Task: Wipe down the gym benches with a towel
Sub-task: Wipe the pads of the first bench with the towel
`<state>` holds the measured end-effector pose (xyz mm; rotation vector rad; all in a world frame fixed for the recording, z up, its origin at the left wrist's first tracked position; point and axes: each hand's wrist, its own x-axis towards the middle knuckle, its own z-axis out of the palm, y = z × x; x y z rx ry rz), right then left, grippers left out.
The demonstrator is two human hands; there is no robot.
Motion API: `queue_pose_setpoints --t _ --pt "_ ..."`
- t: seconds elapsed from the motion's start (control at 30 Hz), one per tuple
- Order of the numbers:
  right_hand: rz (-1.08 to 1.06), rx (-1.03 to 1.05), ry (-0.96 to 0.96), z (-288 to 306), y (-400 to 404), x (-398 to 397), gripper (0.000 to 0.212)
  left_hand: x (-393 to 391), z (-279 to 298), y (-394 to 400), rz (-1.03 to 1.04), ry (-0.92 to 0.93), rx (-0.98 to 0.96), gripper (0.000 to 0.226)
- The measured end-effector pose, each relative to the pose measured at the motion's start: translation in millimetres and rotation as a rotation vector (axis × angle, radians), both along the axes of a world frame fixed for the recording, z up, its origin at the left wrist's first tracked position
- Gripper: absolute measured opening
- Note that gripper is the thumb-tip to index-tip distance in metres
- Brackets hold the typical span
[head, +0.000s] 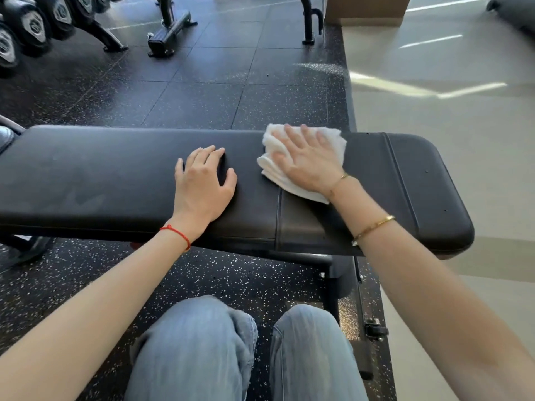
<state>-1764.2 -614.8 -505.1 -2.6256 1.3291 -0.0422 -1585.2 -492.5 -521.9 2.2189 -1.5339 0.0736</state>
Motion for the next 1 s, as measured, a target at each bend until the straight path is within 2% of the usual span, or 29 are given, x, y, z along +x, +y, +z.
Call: queue_pose_setpoints --t 0.17,0.3,0.43,0.57,0.73,0.87,1.0 --pt "0.14 -0.066 -0.079 -8 54 -36 0.056 2 2 6 -0.011 -0.002 0.004 0.046" --pt "0.024 -0.033 -0.071 -8 30 -66 0.056 3 3 8 -0.01 -0.023 0.022 0.045" --pt "-0.071 -0.005 -0.019 -2 -11 -28 0.057 3 1 9 -0.007 -0.022 0.022 0.046" --pt "0.033 -0.012 -0.024 -4 10 -3 0.057 1 -2 10 0.008 -0.007 0.004 0.045" --pt "0.185 -0.094 -0.093 -7 69 -50 0.054 3 -5 11 0.007 0.007 -0.008 0.045" --pt "0.04 -0.034 -0.067 -6 41 -68 0.057 -2 -5 10 0.034 0.005 -0.013 0.045" --pt "-0.063 -0.002 0.001 -1 -3 -25 0.058 -4 -5 8 0.042 0.004 -0.034 0.044"
